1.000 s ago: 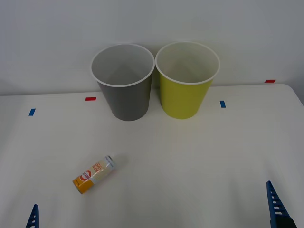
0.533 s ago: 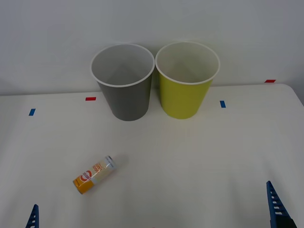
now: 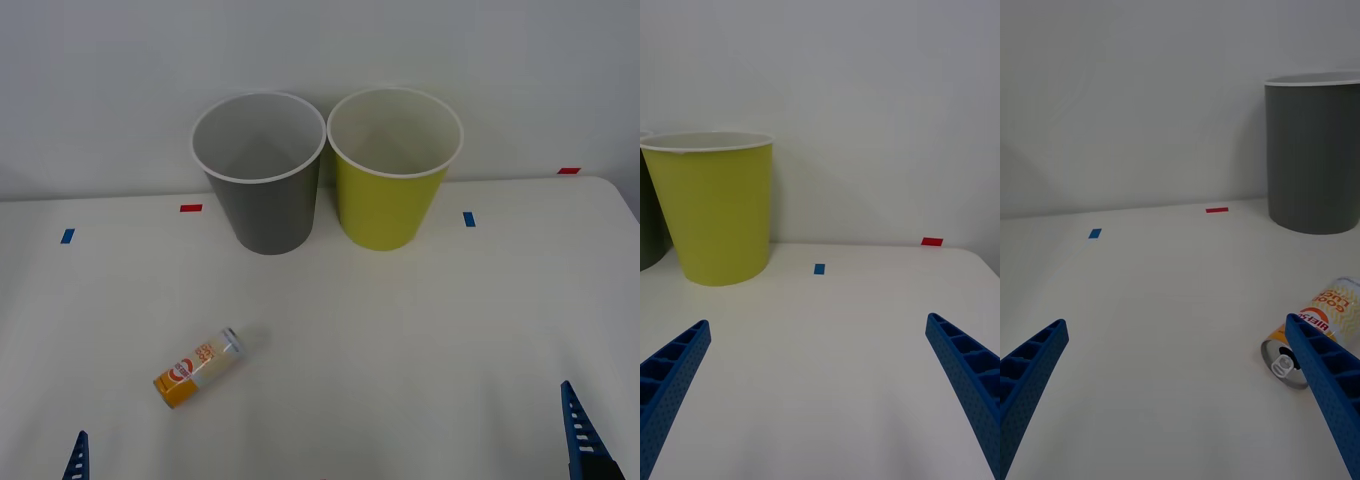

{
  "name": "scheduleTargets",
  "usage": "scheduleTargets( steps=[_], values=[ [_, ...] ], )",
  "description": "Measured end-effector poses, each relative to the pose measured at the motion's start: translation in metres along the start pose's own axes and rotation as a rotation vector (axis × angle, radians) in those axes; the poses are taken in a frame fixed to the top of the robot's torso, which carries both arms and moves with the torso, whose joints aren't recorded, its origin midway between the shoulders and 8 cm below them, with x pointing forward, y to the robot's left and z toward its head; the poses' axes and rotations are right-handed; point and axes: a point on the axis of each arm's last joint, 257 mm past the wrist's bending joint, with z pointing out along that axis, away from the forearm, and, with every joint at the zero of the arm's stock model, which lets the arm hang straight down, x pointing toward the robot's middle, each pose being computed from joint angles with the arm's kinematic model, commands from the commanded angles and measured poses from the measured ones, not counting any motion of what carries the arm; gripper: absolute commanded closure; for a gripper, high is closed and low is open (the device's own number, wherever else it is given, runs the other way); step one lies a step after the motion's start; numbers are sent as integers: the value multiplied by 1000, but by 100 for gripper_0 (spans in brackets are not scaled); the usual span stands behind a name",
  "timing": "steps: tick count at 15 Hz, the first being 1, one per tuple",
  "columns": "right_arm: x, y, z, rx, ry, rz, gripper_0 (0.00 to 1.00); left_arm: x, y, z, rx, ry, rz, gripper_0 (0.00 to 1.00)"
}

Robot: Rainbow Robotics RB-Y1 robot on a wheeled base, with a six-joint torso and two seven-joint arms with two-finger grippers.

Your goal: Put cans in the gray bin and PET bottles in the light green bin.

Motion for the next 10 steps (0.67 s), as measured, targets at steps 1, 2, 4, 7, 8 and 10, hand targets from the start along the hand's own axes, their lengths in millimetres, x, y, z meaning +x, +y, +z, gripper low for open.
scheduleTargets(
  steps=[1,2,4,7,8,10],
  values=[
    [0,0,0,0,0,0,0,-1,0,1,8,-2,16,0],
    [0,0,0,0,0,0,0,-2,-3,2,27,-6,36,0],
    [0,0,0,0,0,0,0,-4,-11,8,95,-11,79,0],
    [0,0,0,0,0,0,0,1,-22,20,202,14,171,0],
    [0,0,0,0,0,0,0,3,-26,24,228,28,204,0],
    [0,0,0,0,0,0,0,4,-37,34,285,55,235,0]
  ],
)
